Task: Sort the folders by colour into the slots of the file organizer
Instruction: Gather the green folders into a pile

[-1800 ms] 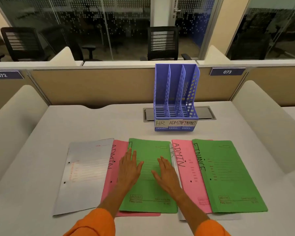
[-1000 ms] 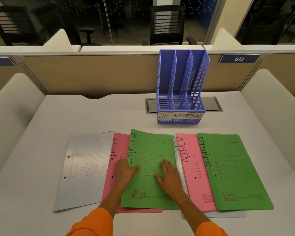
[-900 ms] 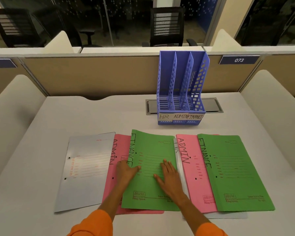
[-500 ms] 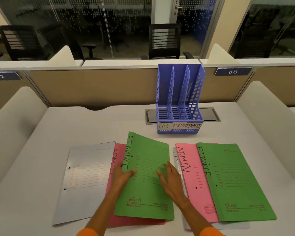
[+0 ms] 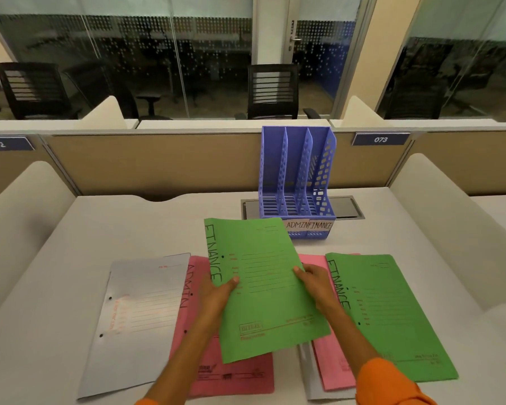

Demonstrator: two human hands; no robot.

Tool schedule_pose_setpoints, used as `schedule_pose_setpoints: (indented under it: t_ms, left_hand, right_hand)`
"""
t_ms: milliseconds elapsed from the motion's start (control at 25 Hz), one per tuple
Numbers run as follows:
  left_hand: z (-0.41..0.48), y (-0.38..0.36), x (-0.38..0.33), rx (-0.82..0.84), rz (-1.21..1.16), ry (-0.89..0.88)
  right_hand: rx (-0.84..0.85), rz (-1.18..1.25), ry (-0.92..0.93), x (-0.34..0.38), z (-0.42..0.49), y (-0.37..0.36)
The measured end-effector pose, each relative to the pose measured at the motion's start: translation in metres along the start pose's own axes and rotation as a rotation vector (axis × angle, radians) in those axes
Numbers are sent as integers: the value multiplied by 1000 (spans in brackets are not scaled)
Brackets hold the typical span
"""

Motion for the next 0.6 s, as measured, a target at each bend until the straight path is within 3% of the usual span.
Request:
schedule_pose_setpoints:
  t_ms: [360, 600]
  left_hand:
    - [-14, -133, 40, 221, 341, 17]
    - [-26, -202, 74, 267, 434, 57]
  right_hand:
    - [-235, -141, -117, -48, 17, 151]
    - [-353, -179, -184, -80, 17, 230]
Point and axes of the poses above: each hand's wrist, its own z-axis towards the middle knuckle, its own y-axis out of the back of the hand, x = y × z, the point moved 7 cm from there along z, towards the middle knuckle, and after that the axes turned 6 degrees about -y, right-handed, at the moved point
